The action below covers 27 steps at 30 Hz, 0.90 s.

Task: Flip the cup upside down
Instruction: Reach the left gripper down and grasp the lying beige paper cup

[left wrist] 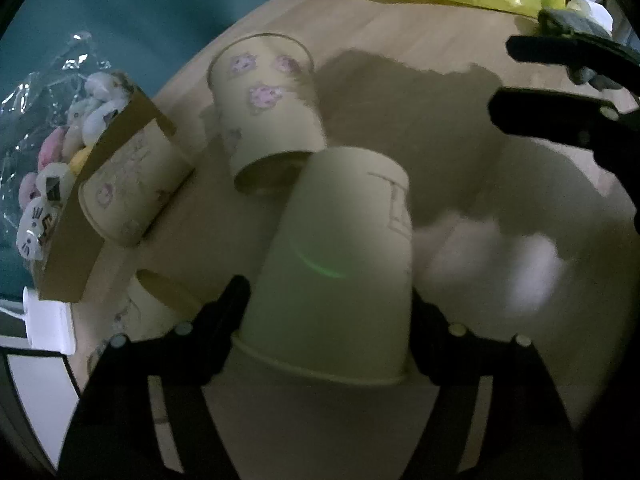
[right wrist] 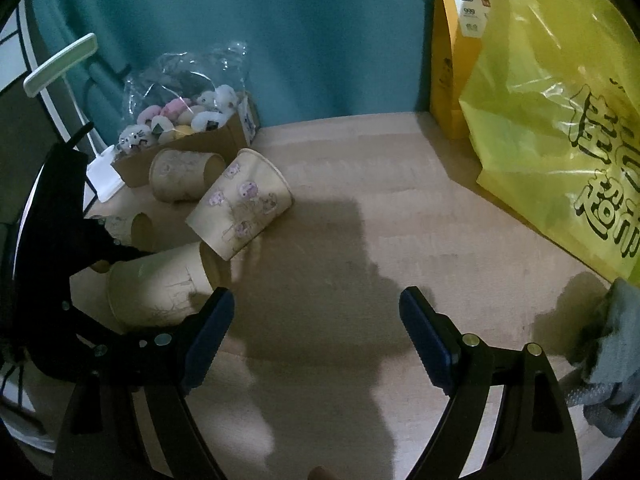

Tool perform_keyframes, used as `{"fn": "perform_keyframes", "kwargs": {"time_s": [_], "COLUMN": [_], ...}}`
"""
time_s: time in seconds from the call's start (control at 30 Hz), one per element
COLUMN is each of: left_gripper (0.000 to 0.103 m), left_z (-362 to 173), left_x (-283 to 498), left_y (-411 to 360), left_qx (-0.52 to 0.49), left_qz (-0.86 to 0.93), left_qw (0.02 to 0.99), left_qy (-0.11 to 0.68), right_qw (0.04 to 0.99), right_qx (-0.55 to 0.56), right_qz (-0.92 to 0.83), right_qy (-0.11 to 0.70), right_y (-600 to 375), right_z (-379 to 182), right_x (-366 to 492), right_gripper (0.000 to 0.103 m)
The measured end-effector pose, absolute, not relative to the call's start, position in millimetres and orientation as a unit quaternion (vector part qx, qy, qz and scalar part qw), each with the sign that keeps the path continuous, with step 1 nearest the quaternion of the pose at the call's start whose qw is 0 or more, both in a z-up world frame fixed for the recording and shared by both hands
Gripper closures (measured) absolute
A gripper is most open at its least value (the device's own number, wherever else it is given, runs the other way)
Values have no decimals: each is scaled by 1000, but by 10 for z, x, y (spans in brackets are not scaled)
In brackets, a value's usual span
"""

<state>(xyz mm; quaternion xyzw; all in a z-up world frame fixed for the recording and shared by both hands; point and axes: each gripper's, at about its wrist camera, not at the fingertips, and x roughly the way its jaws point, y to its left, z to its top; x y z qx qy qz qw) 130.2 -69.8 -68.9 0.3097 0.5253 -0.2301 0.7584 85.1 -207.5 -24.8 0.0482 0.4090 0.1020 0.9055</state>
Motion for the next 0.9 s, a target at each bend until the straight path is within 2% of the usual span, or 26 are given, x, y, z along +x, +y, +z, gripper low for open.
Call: {"fn": "perform_keyframes", "kwargs": {"time_s": [0.27,0.63,0.9], "left_gripper": [29,29,28], "left_z": [-535,-517,-604], "left_x": [999,708,479], "left_y": [-752,-740,-803], "left_qx": [251,62,-26], "left_qz": [-224,-164,-119], "left_qw": [785,821,826], "left_qy": [521,543,550], "right_qw": [907,909,907], "right_qx": [55,56,62], "right_qz": [112,128,125], "right_qy": [402,392,396], "right_y": [-2146,-2292,-2485], "right_z": [-247,-199,-230], "right_x": [699,388,214], "right_gripper": [16,16,16]}}
